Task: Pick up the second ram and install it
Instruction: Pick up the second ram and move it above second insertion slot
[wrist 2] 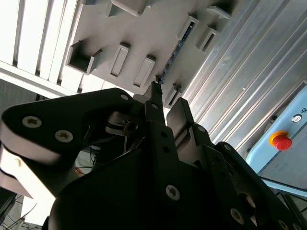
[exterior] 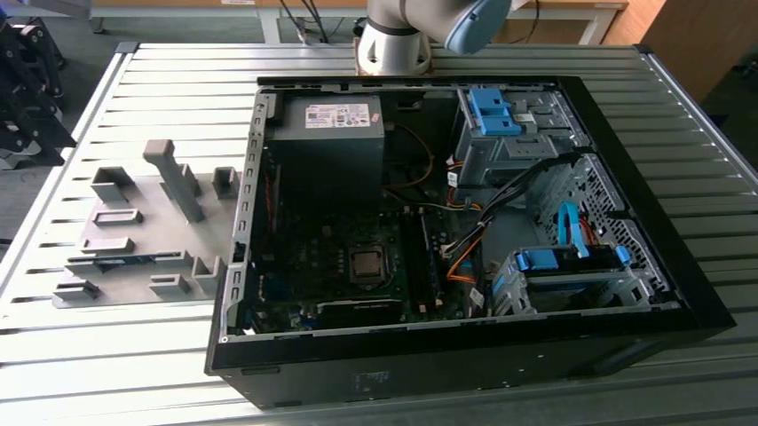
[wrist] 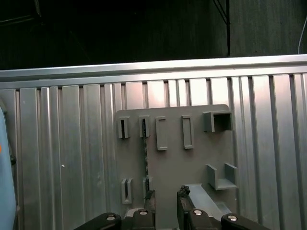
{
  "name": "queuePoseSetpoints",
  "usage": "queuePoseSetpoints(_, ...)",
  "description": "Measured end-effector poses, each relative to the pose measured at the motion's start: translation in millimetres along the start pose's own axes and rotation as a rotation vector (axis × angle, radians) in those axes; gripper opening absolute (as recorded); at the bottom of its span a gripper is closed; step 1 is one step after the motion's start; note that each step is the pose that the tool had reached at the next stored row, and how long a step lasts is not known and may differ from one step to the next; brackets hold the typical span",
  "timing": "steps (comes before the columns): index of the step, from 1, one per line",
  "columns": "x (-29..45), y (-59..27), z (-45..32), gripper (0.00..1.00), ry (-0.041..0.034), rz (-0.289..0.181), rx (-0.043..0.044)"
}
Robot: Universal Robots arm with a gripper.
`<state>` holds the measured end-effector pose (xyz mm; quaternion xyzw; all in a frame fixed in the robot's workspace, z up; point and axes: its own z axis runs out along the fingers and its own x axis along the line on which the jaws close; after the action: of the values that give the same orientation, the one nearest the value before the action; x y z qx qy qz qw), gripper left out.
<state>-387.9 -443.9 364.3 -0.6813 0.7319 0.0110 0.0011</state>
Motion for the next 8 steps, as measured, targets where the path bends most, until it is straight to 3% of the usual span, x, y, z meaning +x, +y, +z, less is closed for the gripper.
queuePoseSetpoints(8,3.8,0.7,8.5,0.32,-0.0001,0.000,0.0000)
